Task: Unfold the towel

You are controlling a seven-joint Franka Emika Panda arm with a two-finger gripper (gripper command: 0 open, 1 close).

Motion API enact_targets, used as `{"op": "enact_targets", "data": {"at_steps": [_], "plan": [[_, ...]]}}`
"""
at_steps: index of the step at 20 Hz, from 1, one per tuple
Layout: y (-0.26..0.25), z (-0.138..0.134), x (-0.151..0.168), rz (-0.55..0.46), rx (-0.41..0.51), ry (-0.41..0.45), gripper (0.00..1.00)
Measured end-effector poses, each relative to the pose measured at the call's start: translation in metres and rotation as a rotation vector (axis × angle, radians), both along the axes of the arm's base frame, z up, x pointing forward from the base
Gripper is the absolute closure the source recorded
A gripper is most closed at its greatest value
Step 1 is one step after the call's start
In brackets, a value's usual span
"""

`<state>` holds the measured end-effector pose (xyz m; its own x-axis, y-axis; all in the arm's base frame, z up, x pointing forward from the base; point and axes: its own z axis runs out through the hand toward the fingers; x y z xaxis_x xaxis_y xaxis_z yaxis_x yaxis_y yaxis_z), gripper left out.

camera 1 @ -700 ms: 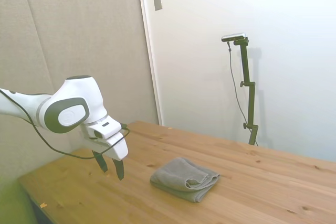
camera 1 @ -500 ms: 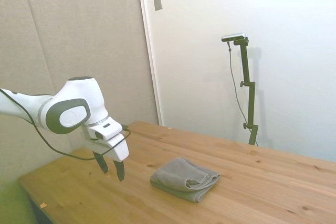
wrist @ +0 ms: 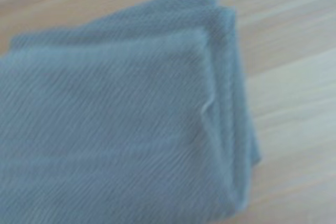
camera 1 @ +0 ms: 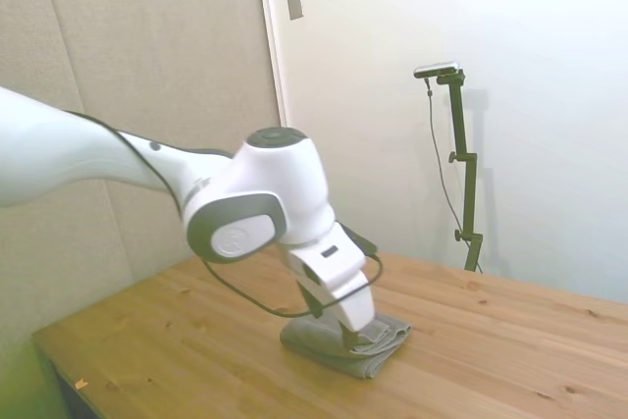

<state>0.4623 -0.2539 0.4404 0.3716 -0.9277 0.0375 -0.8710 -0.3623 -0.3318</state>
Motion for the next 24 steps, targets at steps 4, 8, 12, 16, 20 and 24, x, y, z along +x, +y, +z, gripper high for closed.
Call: {"op": "enact_targets", "data": {"at_steps": [4,8,12,16,20,24], "plan": [[-0.019,-0.029,0.021,0.024,0.066,-0.031,0.00],[-0.005,-0.048,0.030,0.067,0.121,-0.048,0.00],[0.001,-0.065,0.034,0.085,0.148,-0.044,1.00],[0.004,-0.074,0.039,0.098,0.159,-0.045,1.00],[0.004,-0.073,0.039,0.105,0.163,-0.056,1.00],[0.004,-0.072,0.039,0.110,0.162,-0.058,1.00]]}}
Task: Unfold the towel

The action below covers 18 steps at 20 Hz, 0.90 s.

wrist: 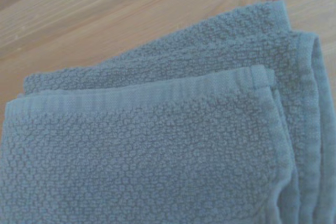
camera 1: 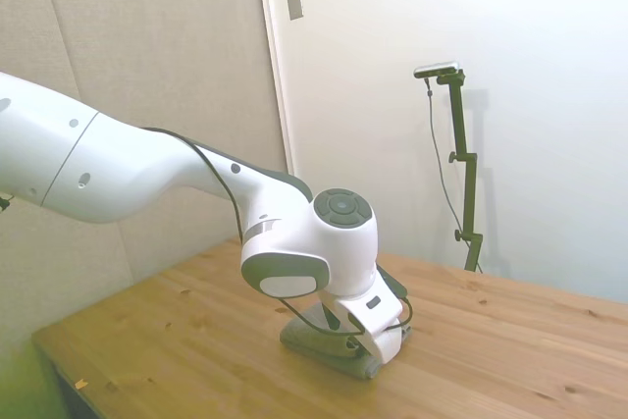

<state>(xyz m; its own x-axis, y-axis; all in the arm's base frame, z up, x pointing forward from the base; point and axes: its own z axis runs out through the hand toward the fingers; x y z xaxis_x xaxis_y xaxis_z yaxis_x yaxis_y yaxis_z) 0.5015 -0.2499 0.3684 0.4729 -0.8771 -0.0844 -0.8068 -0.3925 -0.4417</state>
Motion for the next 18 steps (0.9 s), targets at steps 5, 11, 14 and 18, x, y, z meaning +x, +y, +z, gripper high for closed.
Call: {"op": "enact_targets", "data": {"at_steps": [5,11,14,18], "plan": [[-0.002,0.001,-0.002,-0.004,0.001,-0.002,1.00],[0.000,0.025,-0.005,0.045,0.011,-0.049,1.00],[0.012,0.048,-0.004,0.131,0.031,-0.074,1.00],[0.050,0.086,0.010,0.308,0.012,-0.129,1.00]]}}
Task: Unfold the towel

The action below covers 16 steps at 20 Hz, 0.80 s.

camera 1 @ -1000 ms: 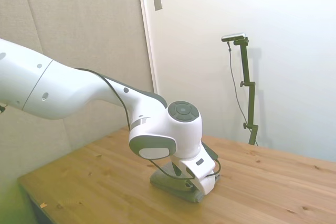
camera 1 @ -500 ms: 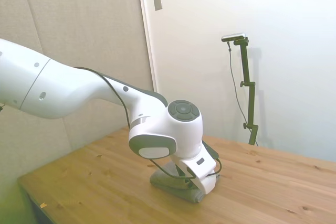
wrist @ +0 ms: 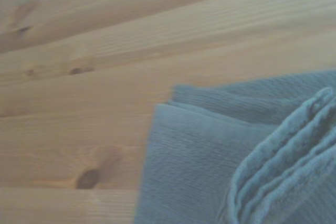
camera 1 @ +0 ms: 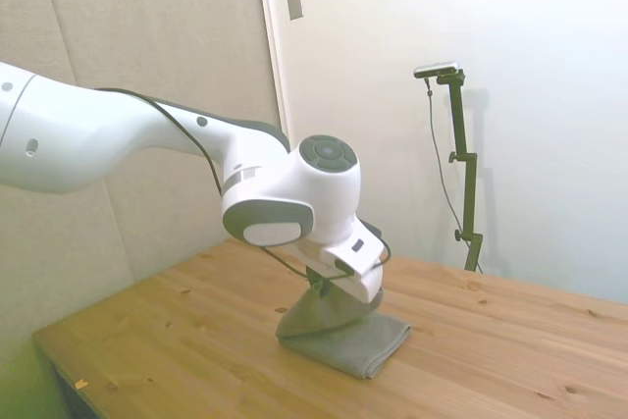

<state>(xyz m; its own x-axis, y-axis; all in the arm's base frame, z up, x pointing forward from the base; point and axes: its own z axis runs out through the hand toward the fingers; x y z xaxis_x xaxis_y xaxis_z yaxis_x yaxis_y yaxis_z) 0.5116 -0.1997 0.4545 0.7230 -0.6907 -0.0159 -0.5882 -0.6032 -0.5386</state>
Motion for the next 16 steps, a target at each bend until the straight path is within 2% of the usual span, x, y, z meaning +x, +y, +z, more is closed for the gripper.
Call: {"op": "enact_targets", "data": {"at_steps": [4,8,9,12,16], "plan": [[0.060,0.022,0.024,0.172,-0.074,-0.045,1.00],[0.117,0.022,0.047,0.357,-0.148,-0.058,1.00],[0.128,0.017,0.051,0.405,-0.167,-0.057,0.00],[0.152,-0.001,0.065,0.547,-0.190,-0.039,0.00],[0.177,-0.010,0.080,0.728,-0.155,-0.018,0.00]]}}
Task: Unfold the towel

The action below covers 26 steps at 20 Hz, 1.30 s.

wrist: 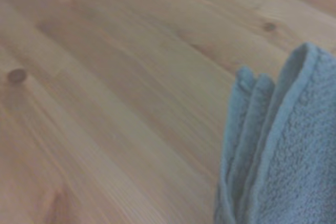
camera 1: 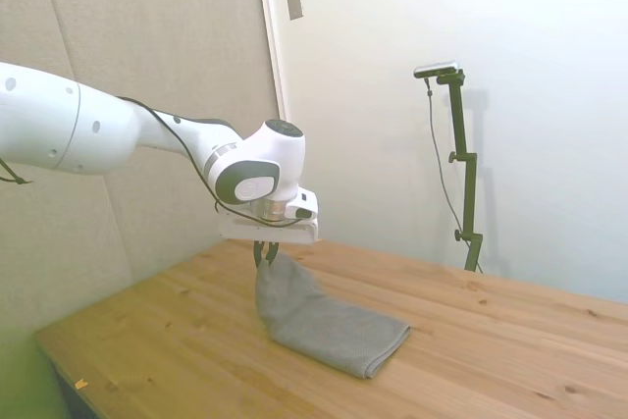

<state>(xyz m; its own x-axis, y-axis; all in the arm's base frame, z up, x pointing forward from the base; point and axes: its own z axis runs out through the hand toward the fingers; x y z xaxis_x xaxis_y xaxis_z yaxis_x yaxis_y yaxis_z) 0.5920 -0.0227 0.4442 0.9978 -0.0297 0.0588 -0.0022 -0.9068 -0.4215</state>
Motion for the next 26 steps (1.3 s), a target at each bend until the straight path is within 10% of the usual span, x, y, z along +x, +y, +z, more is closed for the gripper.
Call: {"op": "enact_targets", "data": {"at_steps": [10,18,26], "plan": [[0.026,-0.010,0.010,0.054,-0.012,0.047,0.00],[-0.034,-0.031,-0.064,-0.295,-0.164,0.019,0.00],[-0.059,0.024,-0.115,-0.694,-0.143,0.008,0.00]]}}
